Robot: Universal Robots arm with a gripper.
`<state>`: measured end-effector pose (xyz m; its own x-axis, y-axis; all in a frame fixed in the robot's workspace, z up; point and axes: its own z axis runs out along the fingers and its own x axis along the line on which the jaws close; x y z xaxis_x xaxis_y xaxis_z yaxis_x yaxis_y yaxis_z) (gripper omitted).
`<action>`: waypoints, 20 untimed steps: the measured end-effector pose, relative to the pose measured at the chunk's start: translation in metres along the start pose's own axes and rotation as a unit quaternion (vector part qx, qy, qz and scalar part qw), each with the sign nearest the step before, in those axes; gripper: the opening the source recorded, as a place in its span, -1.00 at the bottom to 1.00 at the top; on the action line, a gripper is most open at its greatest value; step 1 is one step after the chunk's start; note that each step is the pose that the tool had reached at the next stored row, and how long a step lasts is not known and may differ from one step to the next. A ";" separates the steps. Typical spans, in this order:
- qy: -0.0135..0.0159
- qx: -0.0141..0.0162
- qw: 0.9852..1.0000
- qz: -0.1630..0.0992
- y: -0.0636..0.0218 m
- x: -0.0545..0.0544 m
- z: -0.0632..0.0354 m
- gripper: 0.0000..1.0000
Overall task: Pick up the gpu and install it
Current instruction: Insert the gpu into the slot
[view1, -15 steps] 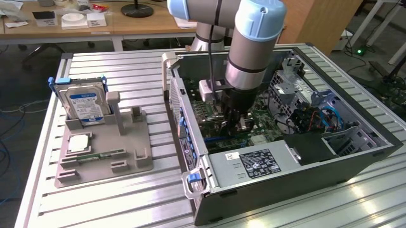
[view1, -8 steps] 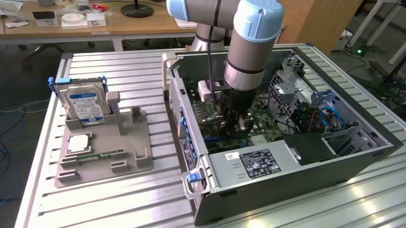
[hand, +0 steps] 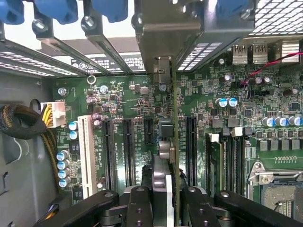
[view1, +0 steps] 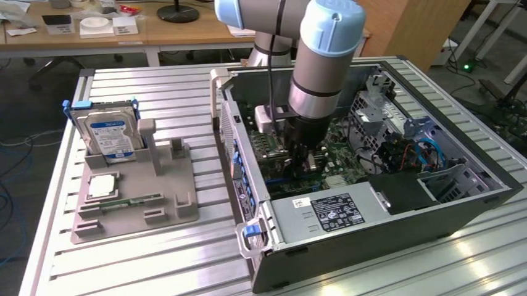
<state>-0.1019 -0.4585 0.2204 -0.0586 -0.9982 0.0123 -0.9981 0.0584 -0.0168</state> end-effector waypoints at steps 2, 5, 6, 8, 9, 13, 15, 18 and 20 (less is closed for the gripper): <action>0.000 0.000 1.000 0.000 0.0003 -0.001 0.0006 -0.43; 0.000 0.000 1.000 0.000 0.0008 -0.001 0.0014 -0.43; 0.000 0.000 1.000 0.000 0.0011 -0.002 0.0015 -0.43; 0.000 0.000 1.000 0.000 0.0017 -0.002 0.0017 -0.43; 0.000 0.000 1.000 0.000 0.0019 -0.002 0.0018 -0.43; 0.000 0.000 1.000 0.000 0.0020 -0.002 0.0019 -0.43; -0.001 0.000 1.000 0.000 0.0020 -0.002 0.0010 -0.43; 0.000 0.000 1.000 0.000 0.0020 -0.002 -0.0015 -0.43; 0.000 0.000 1.000 0.000 0.0020 -0.002 -0.0014 -0.43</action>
<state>-0.1038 -0.4568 0.2217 -0.0588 -0.9982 0.0119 -0.9981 0.0586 -0.0166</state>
